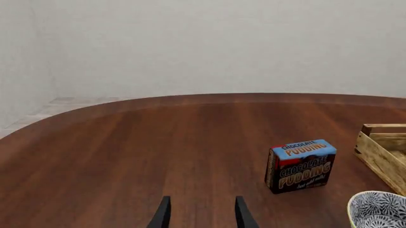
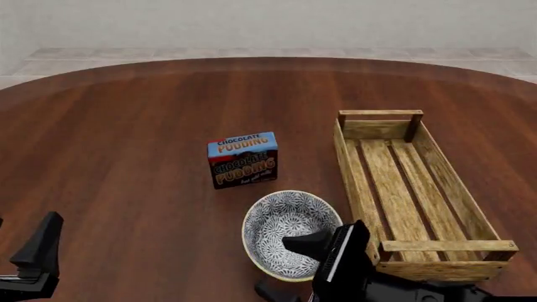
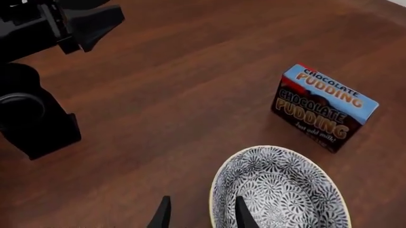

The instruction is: Pick up the bowl on the left and put it in the tray.

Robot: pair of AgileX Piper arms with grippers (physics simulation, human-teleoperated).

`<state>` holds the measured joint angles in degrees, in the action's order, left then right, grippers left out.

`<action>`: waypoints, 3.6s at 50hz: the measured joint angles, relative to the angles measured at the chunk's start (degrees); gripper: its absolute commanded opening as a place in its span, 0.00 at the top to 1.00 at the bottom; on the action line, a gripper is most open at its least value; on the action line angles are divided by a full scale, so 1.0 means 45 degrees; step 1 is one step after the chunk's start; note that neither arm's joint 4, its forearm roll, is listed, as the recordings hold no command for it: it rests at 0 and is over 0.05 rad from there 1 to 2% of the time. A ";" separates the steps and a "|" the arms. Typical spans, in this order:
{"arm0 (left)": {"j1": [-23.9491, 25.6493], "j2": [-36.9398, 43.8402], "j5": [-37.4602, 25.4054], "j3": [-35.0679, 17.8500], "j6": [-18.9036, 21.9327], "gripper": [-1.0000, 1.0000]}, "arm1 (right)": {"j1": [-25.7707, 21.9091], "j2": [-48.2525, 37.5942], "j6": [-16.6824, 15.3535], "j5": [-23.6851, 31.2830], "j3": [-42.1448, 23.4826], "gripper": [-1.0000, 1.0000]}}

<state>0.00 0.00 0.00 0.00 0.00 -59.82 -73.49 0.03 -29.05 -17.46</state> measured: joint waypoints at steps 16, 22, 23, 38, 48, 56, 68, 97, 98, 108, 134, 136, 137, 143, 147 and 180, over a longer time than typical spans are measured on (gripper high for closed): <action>0.0000 0.0000 0.0000 0.0000 0.0000 0.00 | -0.0099 -0.1630 0.0423 -0.1341 0.0208 0.00; 0.0000 0.0000 0.0000 0.0000 0.0000 0.00 | -0.0054 -0.2183 0.0530 -0.1767 0.0269 0.00; 0.0000 0.0000 0.0000 0.0000 0.0000 0.00 | -0.0042 -0.2275 0.0547 -0.1839 0.0281 0.00; 0.0000 0.0000 0.0000 0.0000 0.0000 0.00 | 0.0106 -0.3597 0.0860 -0.2968 0.0403 0.00; 0.0000 0.0000 0.0000 0.0000 0.0000 0.00 | 0.0141 -0.4561 0.1050 -0.3681 0.0433 0.00; 0.0000 0.0000 0.0000 0.0000 0.0000 0.00 | 0.0084 -0.5312 0.1351 -0.4242 0.0416 1.00; 0.0000 0.0000 0.0000 0.0000 0.0000 0.00 | 0.0066 -0.5503 0.1558 -0.4722 0.0496 1.00; 0.0000 0.0000 0.0000 0.0000 0.0000 0.00 | 0.0209 -0.1735 0.0367 -0.1916 0.0642 1.00; 0.0000 0.0000 0.0000 0.0000 0.0000 0.00 | 0.0198 -0.1599 0.0330 -0.1806 0.0638 1.00; 0.0000 0.0000 0.0000 0.0000 0.0000 0.00 | 0.0085 -0.0198 -0.0056 -0.0576 0.0521 1.00; 0.0000 0.0000 0.0000 0.0000 0.0000 0.00 | -0.0018 0.2719 -0.0813 0.1973 0.0073 1.00; 0.0000 0.0000 0.0000 0.0000 0.0000 0.00 | -0.0024 0.2845 -0.0849 0.2082 0.0051 1.00; 0.0000 0.0000 0.0000 0.0000 0.0000 0.00 | -0.0026 0.2900 -0.0865 0.2129 0.0041 1.00; 0.0000 0.0000 0.0000 0.0000 0.0000 0.00 | -0.0023 0.3170 -0.0950 0.2376 -0.0015 1.00; 0.0000 0.0000 0.0000 0.0000 0.0000 0.00 | -0.0014 0.3345 -0.1006 0.2536 -0.0055 1.00; 0.0000 0.0000 0.0000 0.0000 0.0000 0.00 | -0.0682 0.4646 -0.1595 0.3729 -0.0675 1.00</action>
<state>0.00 0.00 0.00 0.00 0.00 -62.89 -52.58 -7.15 -12.27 -20.50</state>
